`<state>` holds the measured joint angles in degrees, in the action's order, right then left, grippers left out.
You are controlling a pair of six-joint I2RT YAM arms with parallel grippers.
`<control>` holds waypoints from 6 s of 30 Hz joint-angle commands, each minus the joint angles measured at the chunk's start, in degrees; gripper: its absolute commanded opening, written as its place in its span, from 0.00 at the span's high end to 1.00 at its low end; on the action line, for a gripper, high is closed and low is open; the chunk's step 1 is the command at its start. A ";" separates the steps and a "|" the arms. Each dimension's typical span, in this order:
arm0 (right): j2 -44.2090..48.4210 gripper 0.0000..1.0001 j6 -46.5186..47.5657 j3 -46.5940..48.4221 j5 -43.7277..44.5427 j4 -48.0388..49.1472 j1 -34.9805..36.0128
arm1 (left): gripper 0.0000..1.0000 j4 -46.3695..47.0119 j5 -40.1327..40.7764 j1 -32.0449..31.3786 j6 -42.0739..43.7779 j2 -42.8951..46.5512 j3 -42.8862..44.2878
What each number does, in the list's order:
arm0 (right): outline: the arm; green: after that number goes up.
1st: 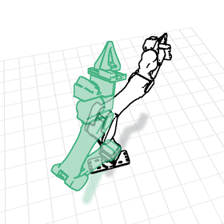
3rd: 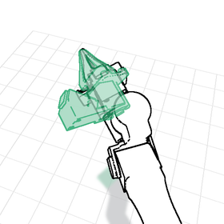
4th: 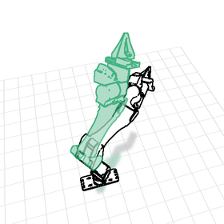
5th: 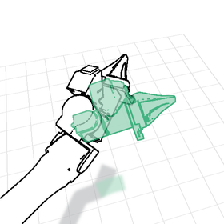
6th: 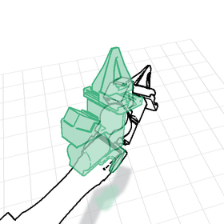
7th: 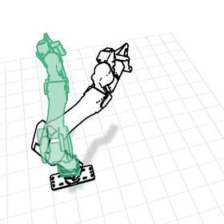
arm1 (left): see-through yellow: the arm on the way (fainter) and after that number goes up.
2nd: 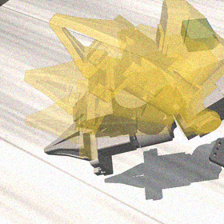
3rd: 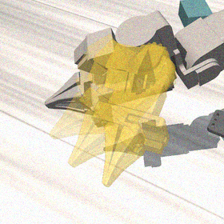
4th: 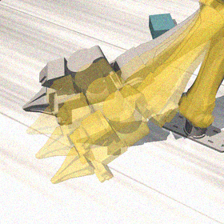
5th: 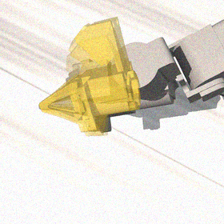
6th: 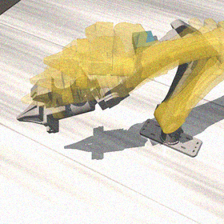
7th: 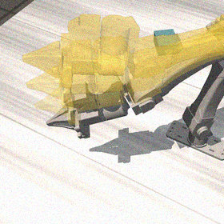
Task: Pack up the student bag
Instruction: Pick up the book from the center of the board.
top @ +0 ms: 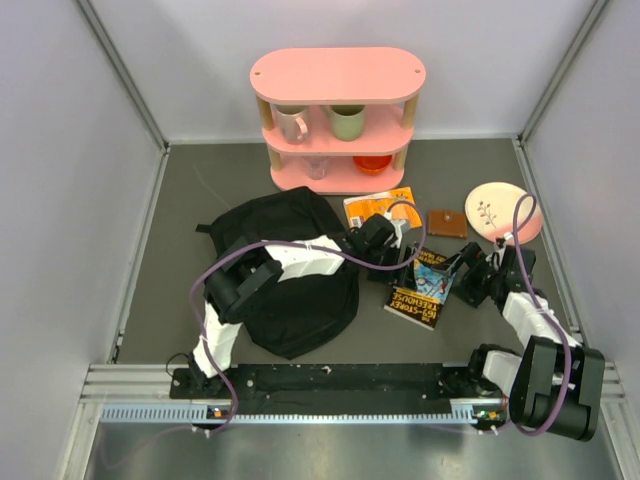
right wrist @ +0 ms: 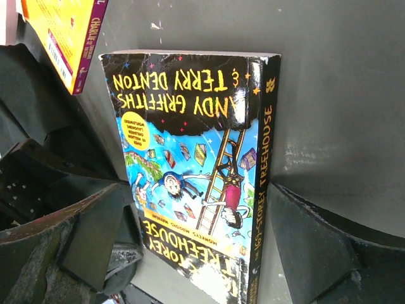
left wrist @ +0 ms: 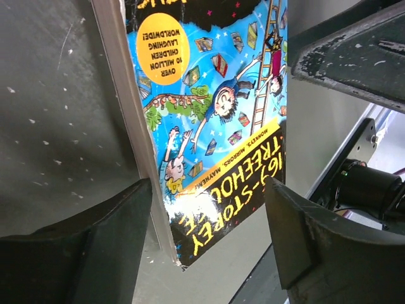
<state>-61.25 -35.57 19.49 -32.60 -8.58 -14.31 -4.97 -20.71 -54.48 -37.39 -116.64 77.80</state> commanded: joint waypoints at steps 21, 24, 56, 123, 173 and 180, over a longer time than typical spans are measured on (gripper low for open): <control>-2.03 0.05 0.68 -4.72 1.14 -2.93 0.77 | 0.70 6.10 -4.87 -0.19 -2.34 3.08 3.24; -1.85 0.05 0.59 -4.89 0.96 -2.67 0.68 | 0.62 6.64 -5.48 -0.10 -2.60 2.74 3.50; -0.01 0.05 -0.02 -5.34 -0.71 -2.67 0.77 | 0.49 -0.13 -5.65 -0.01 -2.87 -5.44 5.35; 4.03 0.01 1.12 -2.44 -0.01 -5.83 0.68 | 1.00 3.41 -4.78 1.39 -0.06 9.49 0.78; 25.05 1.00 -32.18 1.17 -35.07 35.90 1.99 | 0.01 13.83 -5.56 8.60 2.50 34.20 -13.90; 22.50 1.00 -32.98 5.91 -35.34 38.98 9.90 | 0.01 25.36 -13.21 10.09 -2.95 31.13 -13.73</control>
<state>-38.50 -66.32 20.03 -66.37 22.39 -7.66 10.02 -28.73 -44.86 -37.06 -84.23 63.96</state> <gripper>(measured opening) 0.197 0.985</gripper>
